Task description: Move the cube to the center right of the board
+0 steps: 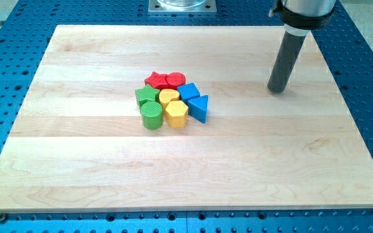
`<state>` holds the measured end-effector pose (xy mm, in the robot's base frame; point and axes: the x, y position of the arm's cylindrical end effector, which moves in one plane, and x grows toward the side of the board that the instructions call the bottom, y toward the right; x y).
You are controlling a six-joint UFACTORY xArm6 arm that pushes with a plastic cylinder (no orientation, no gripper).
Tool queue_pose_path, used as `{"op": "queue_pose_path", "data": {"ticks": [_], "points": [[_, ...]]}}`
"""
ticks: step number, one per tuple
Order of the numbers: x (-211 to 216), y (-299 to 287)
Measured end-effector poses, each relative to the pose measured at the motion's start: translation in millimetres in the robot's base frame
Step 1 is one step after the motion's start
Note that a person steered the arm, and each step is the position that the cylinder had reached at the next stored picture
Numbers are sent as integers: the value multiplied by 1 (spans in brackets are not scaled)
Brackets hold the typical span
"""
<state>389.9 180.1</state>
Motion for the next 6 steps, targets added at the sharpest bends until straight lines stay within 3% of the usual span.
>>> {"op": "queue_pose_path", "data": {"ticks": [3,4,5,6], "points": [[3,1],[3,38],[55,39],[142,13]]}}
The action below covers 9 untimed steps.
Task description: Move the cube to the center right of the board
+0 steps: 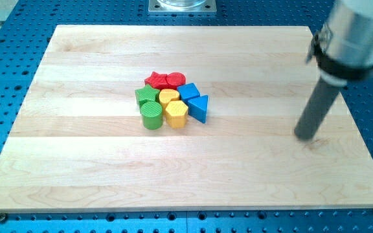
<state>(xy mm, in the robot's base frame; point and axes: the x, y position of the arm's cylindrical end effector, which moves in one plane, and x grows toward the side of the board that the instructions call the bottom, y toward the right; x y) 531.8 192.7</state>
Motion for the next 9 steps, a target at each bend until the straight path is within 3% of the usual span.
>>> {"op": "queue_pose_path", "data": {"ticks": [1,4,5,6,8,9], "points": [[68,-52],[87,-171],[51,-216],[65,-250],[-26,-236],[-22,-215]]}}
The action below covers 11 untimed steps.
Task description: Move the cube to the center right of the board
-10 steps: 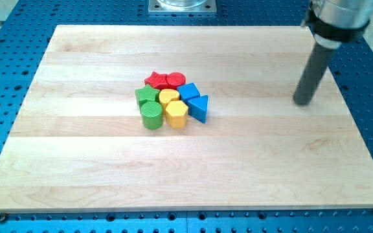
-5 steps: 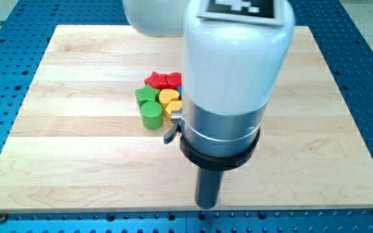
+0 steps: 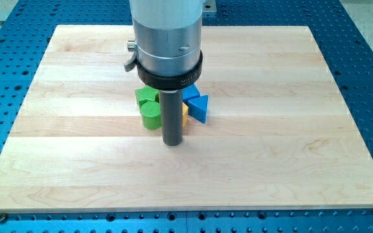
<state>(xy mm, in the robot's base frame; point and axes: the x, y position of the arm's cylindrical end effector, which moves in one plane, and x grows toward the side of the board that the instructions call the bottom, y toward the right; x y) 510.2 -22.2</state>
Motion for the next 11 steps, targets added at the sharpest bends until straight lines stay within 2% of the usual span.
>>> {"op": "queue_pose_path", "data": {"ticks": [1,3,4,5,6,7,8,9,10,11], "points": [[0,0],[-29,-48],[-80,-8],[-99,50],[-89,38],[-111,56],[-111,93],[-84,199],[-53,208],[33,191]]}}
